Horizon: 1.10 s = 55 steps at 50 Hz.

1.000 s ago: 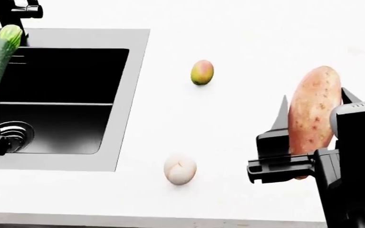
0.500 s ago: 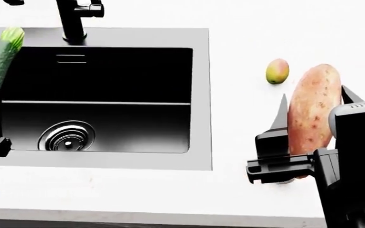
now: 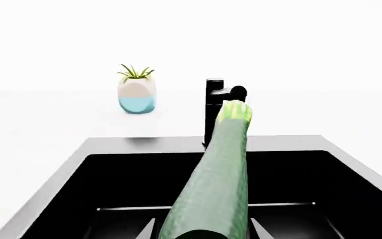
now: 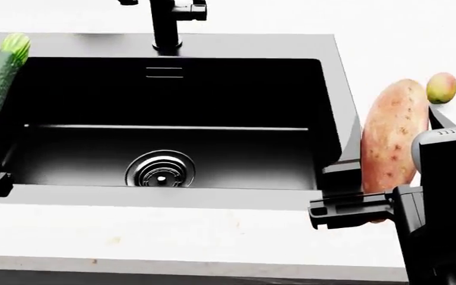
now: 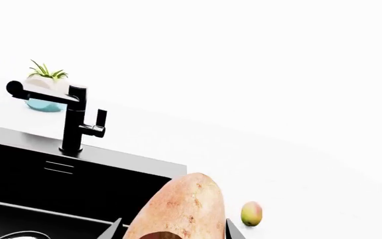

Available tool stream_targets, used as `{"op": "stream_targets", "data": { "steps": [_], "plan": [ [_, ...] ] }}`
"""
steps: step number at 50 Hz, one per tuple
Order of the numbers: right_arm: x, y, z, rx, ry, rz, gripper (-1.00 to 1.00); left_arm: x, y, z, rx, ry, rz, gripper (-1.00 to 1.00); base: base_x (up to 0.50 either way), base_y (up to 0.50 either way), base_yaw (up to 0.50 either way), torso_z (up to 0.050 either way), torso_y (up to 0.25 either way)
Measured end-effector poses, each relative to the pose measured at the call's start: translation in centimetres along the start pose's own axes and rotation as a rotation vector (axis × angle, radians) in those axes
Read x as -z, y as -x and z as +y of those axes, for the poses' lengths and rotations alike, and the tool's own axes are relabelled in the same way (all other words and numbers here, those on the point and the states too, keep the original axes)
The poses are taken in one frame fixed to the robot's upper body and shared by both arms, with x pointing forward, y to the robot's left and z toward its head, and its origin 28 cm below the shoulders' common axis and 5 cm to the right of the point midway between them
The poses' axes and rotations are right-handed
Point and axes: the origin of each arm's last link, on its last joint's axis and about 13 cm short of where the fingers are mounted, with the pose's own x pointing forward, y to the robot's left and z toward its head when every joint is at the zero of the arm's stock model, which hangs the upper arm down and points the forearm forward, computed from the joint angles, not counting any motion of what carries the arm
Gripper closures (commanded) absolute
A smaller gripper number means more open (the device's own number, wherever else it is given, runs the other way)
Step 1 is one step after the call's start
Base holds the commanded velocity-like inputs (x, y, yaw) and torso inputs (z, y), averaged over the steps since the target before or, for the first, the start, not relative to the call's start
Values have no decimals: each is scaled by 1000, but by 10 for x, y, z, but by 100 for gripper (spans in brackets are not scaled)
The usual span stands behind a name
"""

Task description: There is a mixed pile of frozen fruits and vegetables on the counter. Locate all the frozen vegetables and place the items in a bowl on the counter. Take all the frozen fruits and defrost them in a running sink.

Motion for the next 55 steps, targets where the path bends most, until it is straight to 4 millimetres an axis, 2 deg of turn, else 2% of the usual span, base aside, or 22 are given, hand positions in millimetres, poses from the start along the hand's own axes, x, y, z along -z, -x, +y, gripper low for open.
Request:
{"op": "stream_targets", "data": {
  "steps": [55],
  "plan": [
    [1, -1, 0, 2, -8, 4, 100, -2, 0, 0, -2, -1, -6, 100, -190, 500, 0, 0, 0]
  ]
}}
